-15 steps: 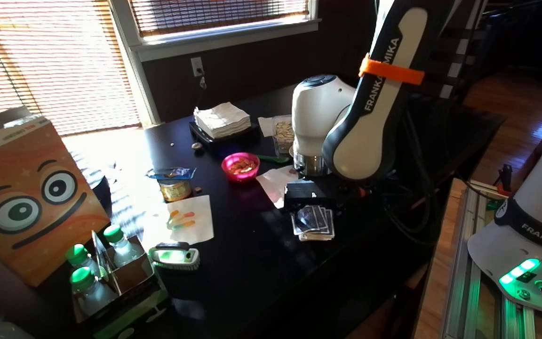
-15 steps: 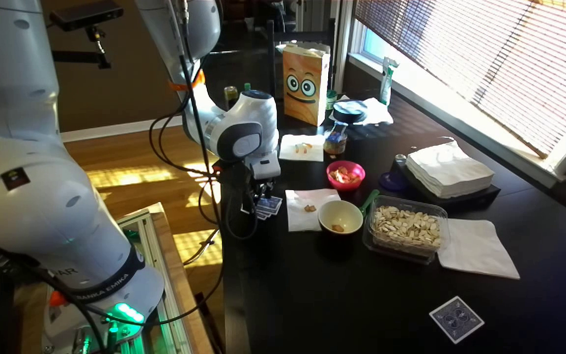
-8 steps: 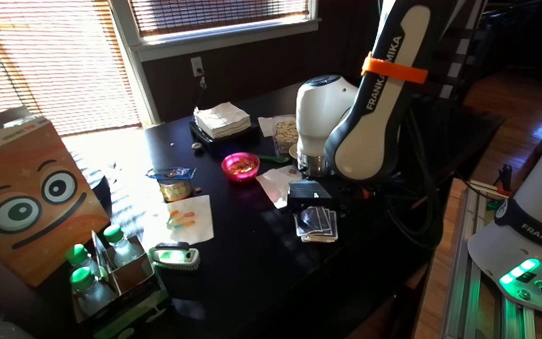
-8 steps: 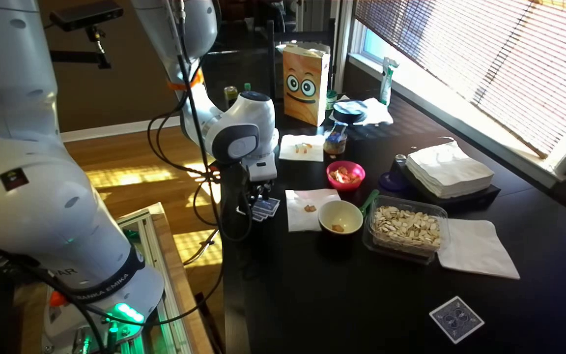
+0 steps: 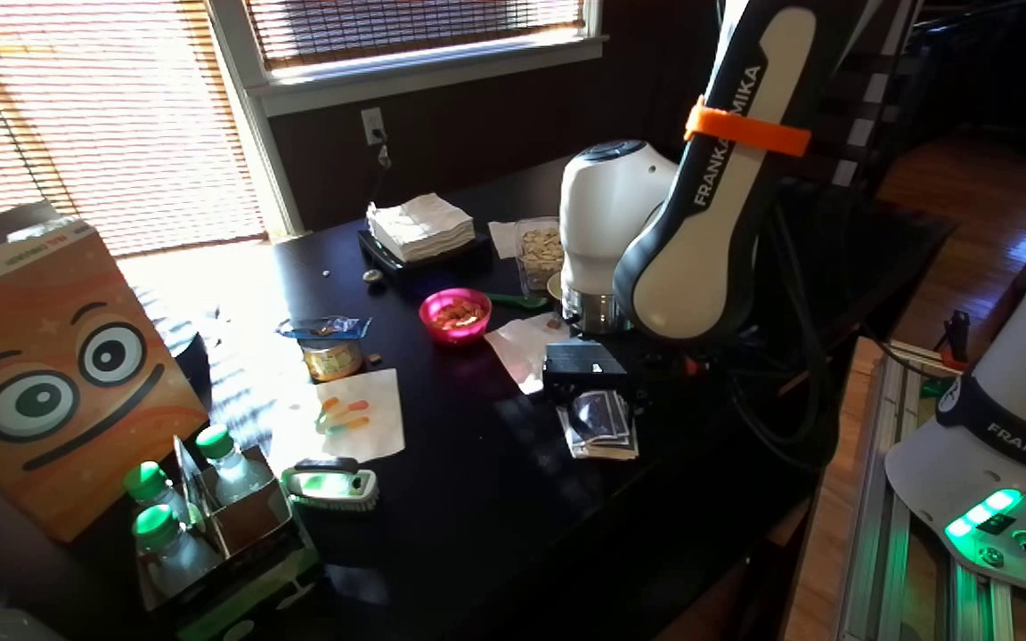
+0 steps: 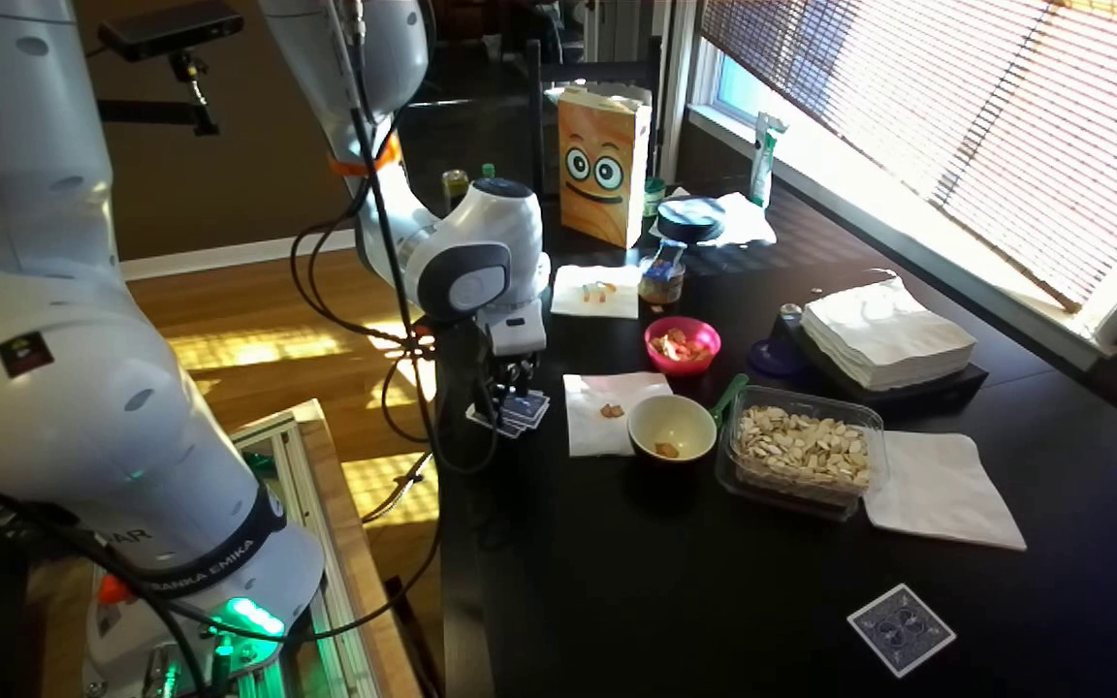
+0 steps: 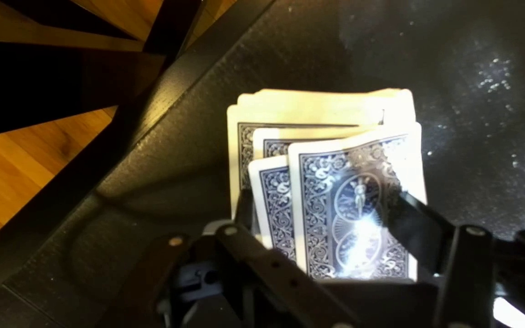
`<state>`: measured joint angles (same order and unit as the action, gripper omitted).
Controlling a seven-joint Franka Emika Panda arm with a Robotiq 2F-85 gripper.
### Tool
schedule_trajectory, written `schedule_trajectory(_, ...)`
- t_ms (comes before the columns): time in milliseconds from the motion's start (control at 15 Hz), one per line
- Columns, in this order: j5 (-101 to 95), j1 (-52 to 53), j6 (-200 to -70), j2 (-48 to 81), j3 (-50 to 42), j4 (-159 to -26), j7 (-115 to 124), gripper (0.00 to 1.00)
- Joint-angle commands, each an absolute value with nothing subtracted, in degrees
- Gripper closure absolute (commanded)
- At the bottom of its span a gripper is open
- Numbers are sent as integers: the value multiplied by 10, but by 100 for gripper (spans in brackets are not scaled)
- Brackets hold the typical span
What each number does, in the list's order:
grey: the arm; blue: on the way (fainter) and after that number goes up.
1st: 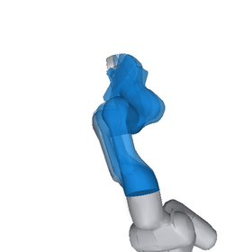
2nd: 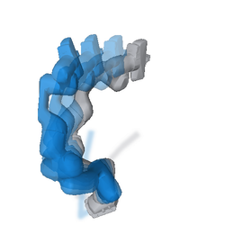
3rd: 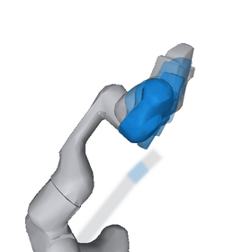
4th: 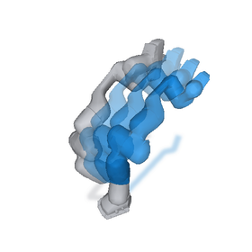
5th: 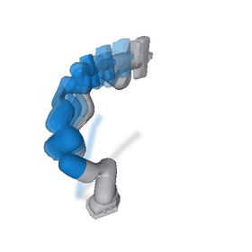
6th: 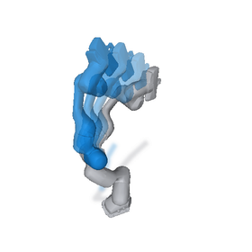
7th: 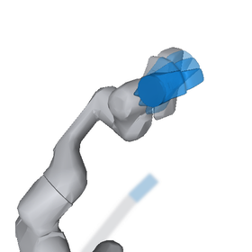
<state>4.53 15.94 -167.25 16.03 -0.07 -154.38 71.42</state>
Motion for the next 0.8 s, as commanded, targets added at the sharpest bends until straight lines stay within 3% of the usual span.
schedule_trajectory(0, 67, 148, -1683, 149, 13, -1555, 699, 36)
schedule_trajectory(533, 60, 152, -1681, 143, 7, -1556, 703, 0)
schedule_trajectory(733, 56, 156, -1679, 137, 2, -1561, 708, 0)
